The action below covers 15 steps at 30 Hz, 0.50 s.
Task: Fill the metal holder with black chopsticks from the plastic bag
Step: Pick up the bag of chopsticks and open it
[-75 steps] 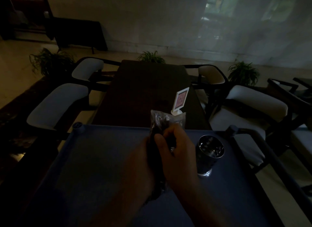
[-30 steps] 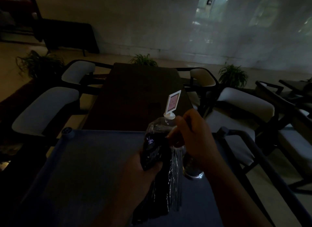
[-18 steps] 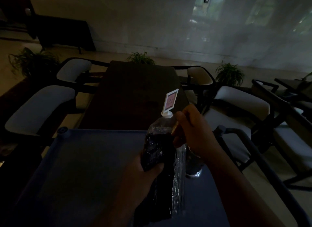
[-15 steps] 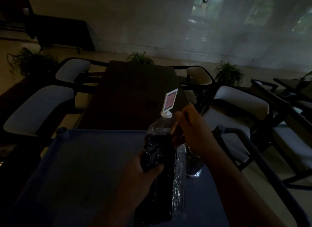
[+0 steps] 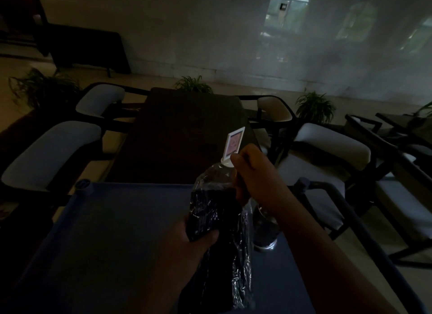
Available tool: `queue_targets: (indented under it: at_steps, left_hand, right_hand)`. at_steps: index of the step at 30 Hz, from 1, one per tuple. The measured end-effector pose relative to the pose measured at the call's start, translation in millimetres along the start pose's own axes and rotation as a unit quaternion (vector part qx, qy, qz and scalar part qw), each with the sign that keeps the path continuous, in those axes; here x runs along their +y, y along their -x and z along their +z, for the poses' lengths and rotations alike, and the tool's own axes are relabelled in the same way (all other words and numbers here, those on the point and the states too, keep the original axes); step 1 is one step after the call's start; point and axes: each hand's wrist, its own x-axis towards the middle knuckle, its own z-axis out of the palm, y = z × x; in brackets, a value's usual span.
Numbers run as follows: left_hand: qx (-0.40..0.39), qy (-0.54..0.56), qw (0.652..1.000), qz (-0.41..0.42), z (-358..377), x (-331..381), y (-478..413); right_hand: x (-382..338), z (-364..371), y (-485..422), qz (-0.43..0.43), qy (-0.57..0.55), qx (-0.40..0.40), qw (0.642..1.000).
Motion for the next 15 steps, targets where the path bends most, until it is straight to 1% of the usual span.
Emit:
queue_targets:
  at_steps: [4, 8, 10, 13, 15]
  left_hand:
    - [-0.003, 0.003, 1.000, 0.026, -1.9, 1.6, 0.8]
    - [-0.008, 0.018, 1.000, 0.008, -3.5, 3.1, 2.6]
    - [-0.012, 0.026, 1.000, 0.012, -3.8, 3.5, 4.3]
    - [-0.019, 0.016, 1.000, 0.014, -2.9, 3.8, 7.6]
    - [-0.019, 0.008, 1.000, 0.015, -4.1, 2.8, 9.0]
  right_hand:
    - [-4.5, -3.9, -7.6, -0.008, 0.012, -0.029, 0.999]
    - [-7.4, -6.4, -14.3, -0.011, 0.053, -0.035, 0.998]
    - [-10.2, -7.3, -18.1, -0.014, 0.058, -0.037, 0.998]
    - [-15.9, -11.6, -23.4, -0.034, 0.099, -0.038, 0.994]
    - [-20.0, -15.6, -25.7, -0.042, 0.104, -0.052, 0.992]
